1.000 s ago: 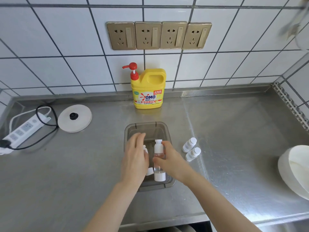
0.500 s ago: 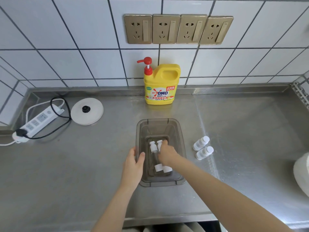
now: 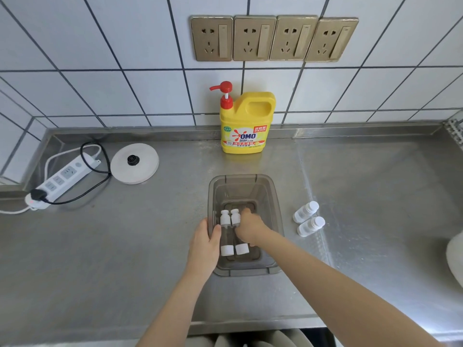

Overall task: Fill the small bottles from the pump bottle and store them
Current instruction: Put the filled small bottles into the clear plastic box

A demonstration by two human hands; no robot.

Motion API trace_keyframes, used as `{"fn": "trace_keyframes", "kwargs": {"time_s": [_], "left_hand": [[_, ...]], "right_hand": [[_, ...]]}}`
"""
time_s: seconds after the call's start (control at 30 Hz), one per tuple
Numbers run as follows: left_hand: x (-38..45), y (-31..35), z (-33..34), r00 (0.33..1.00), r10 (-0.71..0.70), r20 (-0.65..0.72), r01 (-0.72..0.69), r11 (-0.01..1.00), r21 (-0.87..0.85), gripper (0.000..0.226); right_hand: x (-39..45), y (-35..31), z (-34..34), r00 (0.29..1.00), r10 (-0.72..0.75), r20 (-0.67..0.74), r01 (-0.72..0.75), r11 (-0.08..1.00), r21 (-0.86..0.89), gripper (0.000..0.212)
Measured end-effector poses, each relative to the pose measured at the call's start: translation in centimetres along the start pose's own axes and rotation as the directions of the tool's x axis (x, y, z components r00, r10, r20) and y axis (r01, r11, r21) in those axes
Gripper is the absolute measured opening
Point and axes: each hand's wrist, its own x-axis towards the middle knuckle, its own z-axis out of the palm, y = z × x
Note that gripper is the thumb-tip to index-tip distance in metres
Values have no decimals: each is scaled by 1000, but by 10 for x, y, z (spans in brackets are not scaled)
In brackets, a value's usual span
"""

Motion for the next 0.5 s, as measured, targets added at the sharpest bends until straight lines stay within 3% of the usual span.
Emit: {"fn": "trace_keyframes", "kwargs": {"time_s": [0.17,0.3,0.4,0.5], "left_hand": [[-1,4,-3,1000,-18,15,19,999,-35,7],[0,9,-6,1000,10,-13,-10,1000,6,26],[-3,19,-9,979,165,-121,-145,976,161,47],[-4,41,-4,872,440,-215,-354,870,343,51]], "right_hand": [[-35,6,-19,977,-180,-112,192,976,101,45],[-70,18,-43,937,-236,-257,296,927,229,36],[-88,37,-57,909,-209,-361,318,907,276,30],[-96,62,-68,868,-149,-475,322,895,308,26]]}}
